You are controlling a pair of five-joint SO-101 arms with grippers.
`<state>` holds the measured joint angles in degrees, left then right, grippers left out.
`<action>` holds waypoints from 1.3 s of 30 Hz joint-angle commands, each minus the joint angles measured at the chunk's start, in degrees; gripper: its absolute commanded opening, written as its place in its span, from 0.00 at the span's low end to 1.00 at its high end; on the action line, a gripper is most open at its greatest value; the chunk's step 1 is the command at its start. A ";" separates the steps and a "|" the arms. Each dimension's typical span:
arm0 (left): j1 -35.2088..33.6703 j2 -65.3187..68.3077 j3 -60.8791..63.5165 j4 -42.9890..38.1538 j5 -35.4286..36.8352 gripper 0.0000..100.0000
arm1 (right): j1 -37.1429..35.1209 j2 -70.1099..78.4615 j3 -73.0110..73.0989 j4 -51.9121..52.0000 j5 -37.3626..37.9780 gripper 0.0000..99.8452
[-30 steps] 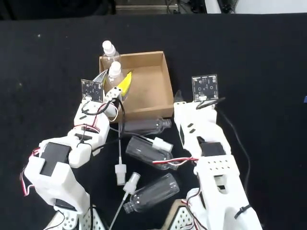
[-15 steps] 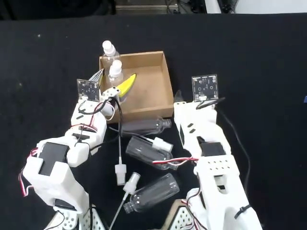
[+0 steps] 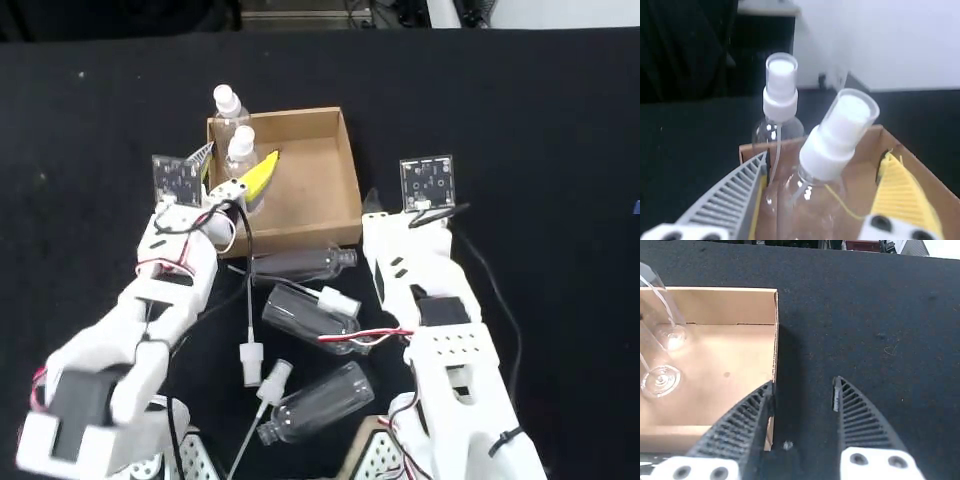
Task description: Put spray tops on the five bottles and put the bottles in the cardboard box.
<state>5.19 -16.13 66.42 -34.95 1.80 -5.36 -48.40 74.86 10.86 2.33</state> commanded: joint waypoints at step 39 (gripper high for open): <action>-12.00 -27.60 -15.16 72.97 0.88 0.10 | -0.79 -1.10 -17.71 20.04 -0.53 0.18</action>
<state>-2.20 -41.71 54.11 37.93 2.07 -5.36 -48.40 63.87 27.21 2.33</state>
